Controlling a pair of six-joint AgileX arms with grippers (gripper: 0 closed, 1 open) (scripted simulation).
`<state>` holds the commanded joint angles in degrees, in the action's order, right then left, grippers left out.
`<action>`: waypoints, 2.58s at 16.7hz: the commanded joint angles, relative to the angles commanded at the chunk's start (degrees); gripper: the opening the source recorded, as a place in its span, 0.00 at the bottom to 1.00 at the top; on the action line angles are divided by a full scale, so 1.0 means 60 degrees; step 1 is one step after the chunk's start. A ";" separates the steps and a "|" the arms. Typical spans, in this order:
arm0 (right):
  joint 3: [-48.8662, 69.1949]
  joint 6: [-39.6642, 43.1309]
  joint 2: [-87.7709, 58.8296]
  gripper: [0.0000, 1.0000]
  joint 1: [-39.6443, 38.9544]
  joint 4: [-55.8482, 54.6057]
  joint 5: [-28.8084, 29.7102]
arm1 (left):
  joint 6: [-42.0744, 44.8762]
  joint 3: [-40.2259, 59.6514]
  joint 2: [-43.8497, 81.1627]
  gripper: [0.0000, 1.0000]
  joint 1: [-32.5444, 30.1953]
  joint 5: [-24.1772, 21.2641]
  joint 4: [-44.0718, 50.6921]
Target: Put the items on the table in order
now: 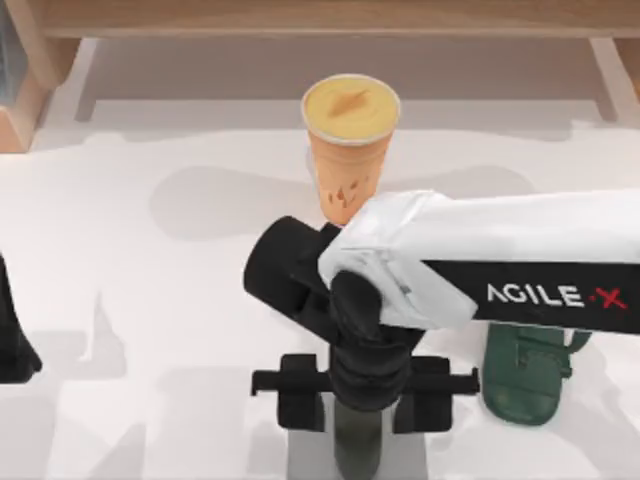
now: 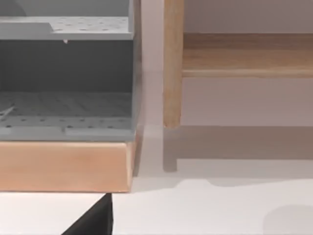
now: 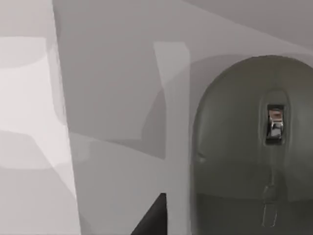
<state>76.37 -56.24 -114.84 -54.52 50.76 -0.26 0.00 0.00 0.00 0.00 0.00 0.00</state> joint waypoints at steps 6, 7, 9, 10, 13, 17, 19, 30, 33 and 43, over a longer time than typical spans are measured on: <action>0.0000 0.0000 0.0000 1.00 0.0000 0.0000 0.0000 | 0.0000 0.0000 0.0000 1.00 0.0000 0.0000 0.0000; 0.0000 0.0000 0.0000 1.00 0.0000 0.0000 0.0000 | 0.0000 0.0000 0.0000 1.00 0.0000 0.0000 0.0000; 0.0000 0.0000 0.0000 1.00 0.0000 0.0000 0.0000 | 0.0000 0.0000 0.0000 1.00 0.0000 0.0000 0.0000; 0.0001 0.0000 0.0007 1.00 0.0014 0.0001 0.0000 | 0.0000 0.0000 0.0000 1.00 0.0000 0.0000 0.0000; 0.0217 0.0174 0.0200 1.00 0.0153 -0.0039 -0.0146 | 0.0000 0.0000 0.0000 1.00 0.0000 0.0000 0.0000; 0.1069 0.1312 0.0893 1.00 0.1043 -0.0264 -0.0875 | 0.0000 0.0000 0.0000 1.00 0.0000 0.0000 0.0000; 0.1505 0.2342 0.1299 1.00 0.1877 -0.0394 -0.1298 | 0.0000 0.0000 0.0000 1.00 0.0000 0.0000 0.0000; 0.0896 1.1606 0.2642 1.00 1.0160 -0.0051 -0.1632 | 0.0000 0.0000 0.0000 1.00 0.0000 0.0000 0.0000; -0.0066 1.4076 0.2624 1.00 1.2636 0.0311 -0.1085 | 0.0000 0.0000 0.0000 1.00 0.0000 0.0000 0.0000; -0.1552 1.6468 0.2445 1.00 1.5047 0.0848 -0.0169 | 0.0000 0.0000 0.0000 1.00 0.0000 0.0000 0.0000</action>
<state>67.06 42.57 -100.17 35.76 55.85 -1.28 0.00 0.00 0.00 0.00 0.00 0.00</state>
